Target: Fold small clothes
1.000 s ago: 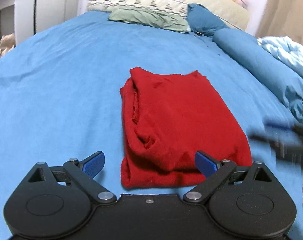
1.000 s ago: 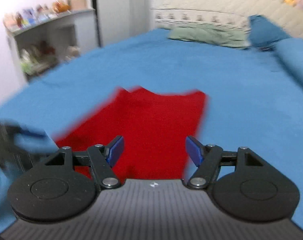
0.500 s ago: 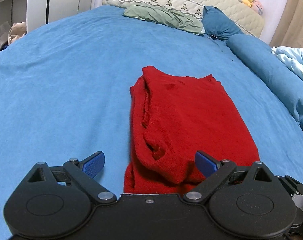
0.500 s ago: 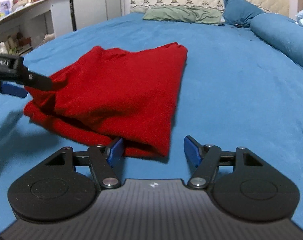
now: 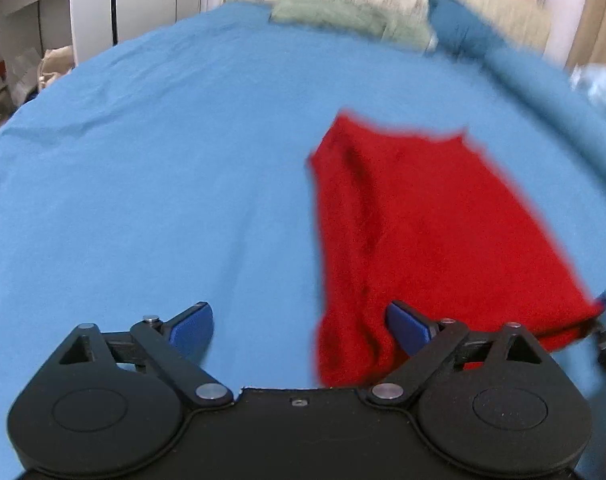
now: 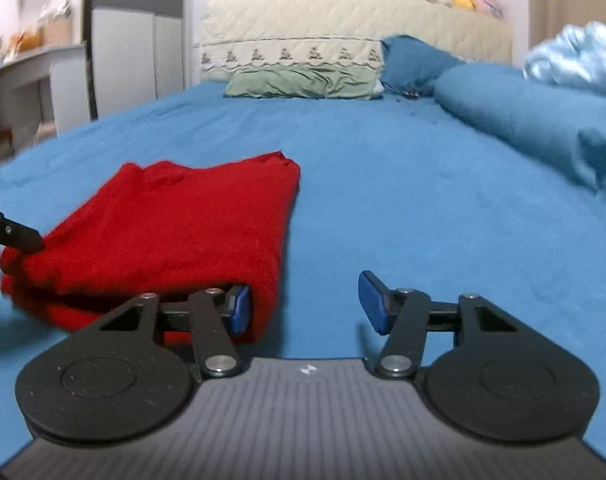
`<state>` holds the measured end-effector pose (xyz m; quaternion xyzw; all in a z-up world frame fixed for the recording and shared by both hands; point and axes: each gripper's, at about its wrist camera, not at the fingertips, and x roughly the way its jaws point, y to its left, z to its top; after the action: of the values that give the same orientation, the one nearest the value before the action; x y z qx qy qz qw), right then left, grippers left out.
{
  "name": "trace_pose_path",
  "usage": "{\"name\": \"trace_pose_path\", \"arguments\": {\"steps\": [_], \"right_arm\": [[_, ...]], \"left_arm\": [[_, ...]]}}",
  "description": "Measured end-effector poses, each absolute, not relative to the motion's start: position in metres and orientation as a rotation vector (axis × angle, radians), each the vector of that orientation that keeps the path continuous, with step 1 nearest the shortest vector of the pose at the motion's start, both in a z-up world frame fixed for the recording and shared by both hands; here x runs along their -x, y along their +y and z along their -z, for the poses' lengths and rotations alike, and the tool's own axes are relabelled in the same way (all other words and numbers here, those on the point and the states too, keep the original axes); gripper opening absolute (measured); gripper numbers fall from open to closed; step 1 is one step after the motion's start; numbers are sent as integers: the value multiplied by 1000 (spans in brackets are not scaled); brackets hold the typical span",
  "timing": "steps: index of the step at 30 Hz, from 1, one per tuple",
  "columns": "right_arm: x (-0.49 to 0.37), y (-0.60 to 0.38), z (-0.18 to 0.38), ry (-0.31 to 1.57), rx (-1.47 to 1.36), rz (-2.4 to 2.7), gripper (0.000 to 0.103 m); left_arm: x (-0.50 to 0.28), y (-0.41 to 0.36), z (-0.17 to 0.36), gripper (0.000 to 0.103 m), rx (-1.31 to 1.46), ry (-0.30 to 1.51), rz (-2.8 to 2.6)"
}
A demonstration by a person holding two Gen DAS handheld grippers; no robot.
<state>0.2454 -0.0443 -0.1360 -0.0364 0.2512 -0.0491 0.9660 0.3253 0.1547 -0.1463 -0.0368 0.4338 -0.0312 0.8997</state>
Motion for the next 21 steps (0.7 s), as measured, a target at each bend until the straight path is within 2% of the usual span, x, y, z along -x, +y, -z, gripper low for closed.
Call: {"name": "trace_pose_path", "arguments": {"steps": [3, 8, 11, 13, 14, 15, 18, 21], "right_arm": [[-242, -48, 151, 579, 171, 40, 70], [-240, -57, 150, 636, 192, -30, 71], [-235, -66, 138, 673, 202, -85, 76], [-230, -74, 123, 681, 196, -153, 91], [-230, -78, 113, 684, 180, -197, 96], [-232, -82, 101, 683, 157, -241, 103], [-251, -84, 70, 671, 111, -283, 103], [-289, -85, 54, 750, 9, -291, 103]], "left_arm": [[-316, 159, 160, 96, 55, 877, 96], [-312, 161, 150, 96, 60, 913, 65], [-303, 165, 134, 94, 58, 907, 32], [-299, 166, 115, 96, 59, 856, 51], [-301, 167, 106, 102, 73, 832, 69], [-304, 166, 98, 103, 91, 812, 83], [-329, 165, 84, 103, 167, 798, 147], [-362, 159, 92, 103, 227, 844, 204]]}}
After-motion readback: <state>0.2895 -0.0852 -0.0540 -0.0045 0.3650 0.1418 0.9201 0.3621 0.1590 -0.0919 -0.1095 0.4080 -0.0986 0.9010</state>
